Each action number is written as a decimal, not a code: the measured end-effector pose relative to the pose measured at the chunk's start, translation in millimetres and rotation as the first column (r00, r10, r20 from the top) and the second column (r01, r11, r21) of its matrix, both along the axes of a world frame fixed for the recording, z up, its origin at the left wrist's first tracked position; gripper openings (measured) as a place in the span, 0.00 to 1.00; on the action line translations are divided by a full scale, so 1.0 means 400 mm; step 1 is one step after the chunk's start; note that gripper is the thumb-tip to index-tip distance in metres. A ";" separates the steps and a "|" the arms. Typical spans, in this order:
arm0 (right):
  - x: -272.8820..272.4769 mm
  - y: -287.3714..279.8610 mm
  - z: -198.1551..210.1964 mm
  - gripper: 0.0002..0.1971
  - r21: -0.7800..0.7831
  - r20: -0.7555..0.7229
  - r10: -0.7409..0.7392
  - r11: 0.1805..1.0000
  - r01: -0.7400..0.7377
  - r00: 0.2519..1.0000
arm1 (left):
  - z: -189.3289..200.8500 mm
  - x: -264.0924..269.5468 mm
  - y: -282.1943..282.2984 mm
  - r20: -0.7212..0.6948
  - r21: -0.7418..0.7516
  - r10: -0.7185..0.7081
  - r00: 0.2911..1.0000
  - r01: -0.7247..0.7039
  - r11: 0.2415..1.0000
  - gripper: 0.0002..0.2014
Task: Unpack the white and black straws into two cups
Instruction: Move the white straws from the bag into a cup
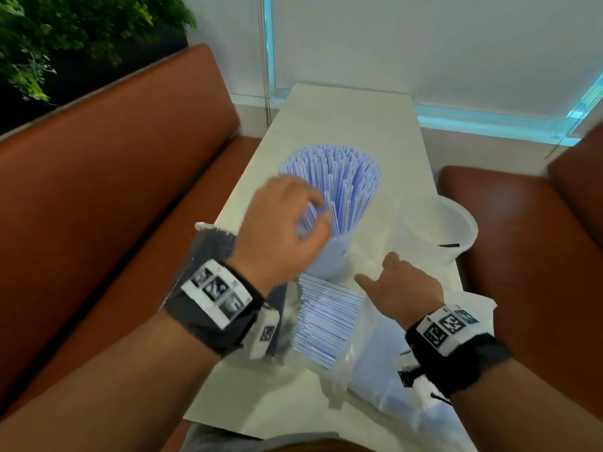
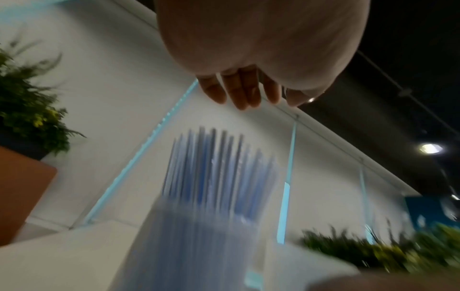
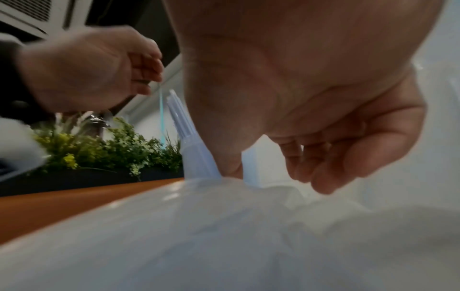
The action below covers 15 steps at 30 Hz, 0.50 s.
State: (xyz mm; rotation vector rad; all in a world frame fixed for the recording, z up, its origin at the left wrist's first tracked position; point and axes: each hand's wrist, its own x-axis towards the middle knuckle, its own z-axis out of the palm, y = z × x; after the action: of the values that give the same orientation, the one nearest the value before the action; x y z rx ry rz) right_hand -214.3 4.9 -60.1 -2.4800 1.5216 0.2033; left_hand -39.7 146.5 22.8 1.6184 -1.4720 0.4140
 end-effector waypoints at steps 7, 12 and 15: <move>0.005 -0.014 -0.009 0.11 0.109 0.064 -0.012 0.994 0.005 0.998 | -0.209 -0.086 -0.025 0.019 0.771 -0.173 0.985 0.095 0.629 0.17; -0.002 -0.006 -0.001 0.10 0.087 0.123 0.016 0.996 -0.026 0.992 | -0.272 -0.121 -0.093 0.003 0.897 -0.314 0.949 0.136 0.420 0.26; -0.010 -0.005 0.003 0.10 0.099 0.140 0.014 0.995 -0.028 0.990 | -0.293 -0.146 -0.117 0.042 0.914 -0.330 0.943 0.098 0.395 0.24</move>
State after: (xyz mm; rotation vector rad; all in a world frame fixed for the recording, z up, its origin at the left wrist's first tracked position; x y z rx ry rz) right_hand -218.3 3.1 -58.7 -2.3792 1.3943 0.1060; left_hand -98.1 99.7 -94.4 2.1770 -2.2758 -0.5282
